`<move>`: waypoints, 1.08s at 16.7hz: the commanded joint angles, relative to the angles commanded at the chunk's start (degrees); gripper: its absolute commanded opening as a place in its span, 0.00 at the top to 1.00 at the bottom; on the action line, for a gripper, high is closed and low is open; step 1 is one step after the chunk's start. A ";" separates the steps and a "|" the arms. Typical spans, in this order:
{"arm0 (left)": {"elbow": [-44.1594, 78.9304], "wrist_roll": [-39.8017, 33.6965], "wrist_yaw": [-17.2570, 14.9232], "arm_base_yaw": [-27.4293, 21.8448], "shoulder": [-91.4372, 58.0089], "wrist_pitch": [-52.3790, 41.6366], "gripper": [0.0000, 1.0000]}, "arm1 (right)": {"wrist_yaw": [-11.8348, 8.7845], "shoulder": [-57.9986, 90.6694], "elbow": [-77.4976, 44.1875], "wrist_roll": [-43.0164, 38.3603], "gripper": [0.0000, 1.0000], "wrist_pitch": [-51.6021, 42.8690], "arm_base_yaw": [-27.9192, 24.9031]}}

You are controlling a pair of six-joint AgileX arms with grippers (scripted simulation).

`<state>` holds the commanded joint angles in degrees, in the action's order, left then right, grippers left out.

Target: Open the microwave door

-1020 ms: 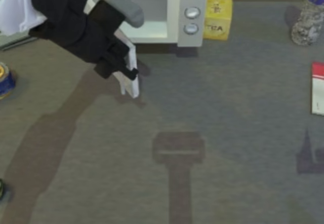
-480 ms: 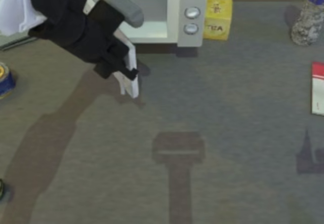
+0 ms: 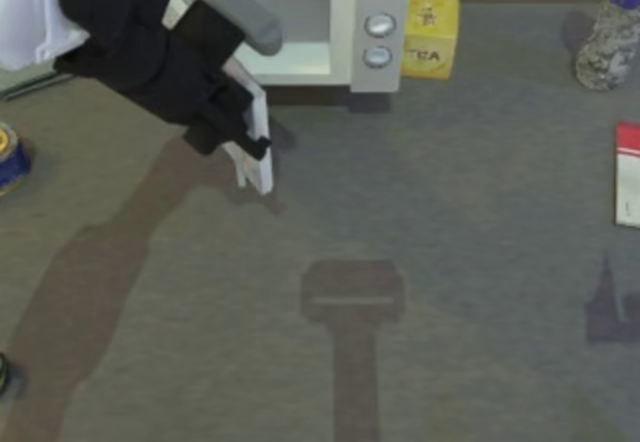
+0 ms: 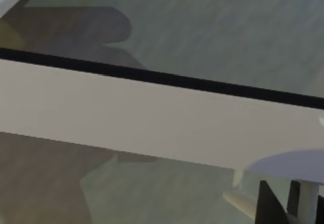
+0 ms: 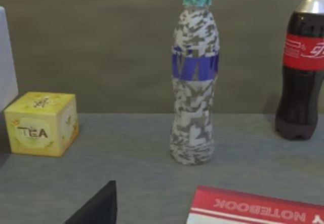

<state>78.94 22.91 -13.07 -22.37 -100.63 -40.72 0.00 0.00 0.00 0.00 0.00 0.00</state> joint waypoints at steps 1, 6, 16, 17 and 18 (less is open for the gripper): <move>-0.10 1.12 -0.49 0.45 0.13 -0.29 1.00 | 0.00 0.00 0.00 0.00 0.00 0.00 0.00; -0.84 8.53 -3.87 3.51 1.21 -2.11 1.00 | 0.00 0.00 0.00 0.00 0.00 0.00 0.00; -1.09 9.67 -4.40 4.02 1.30 -2.52 1.00 | 0.00 0.00 0.00 0.00 0.00 0.00 0.00; -1.09 9.67 -4.40 4.02 1.30 -2.52 1.00 | 0.00 0.00 0.00 0.00 0.00 0.00 0.00; -1.09 9.67 -4.40 4.02 1.30 -2.52 1.00 | 0.00 0.00 0.00 0.00 0.00 0.00 0.00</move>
<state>77.84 32.58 -17.47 -18.35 -99.33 -43.24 0.00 0.00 0.00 0.00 0.00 0.00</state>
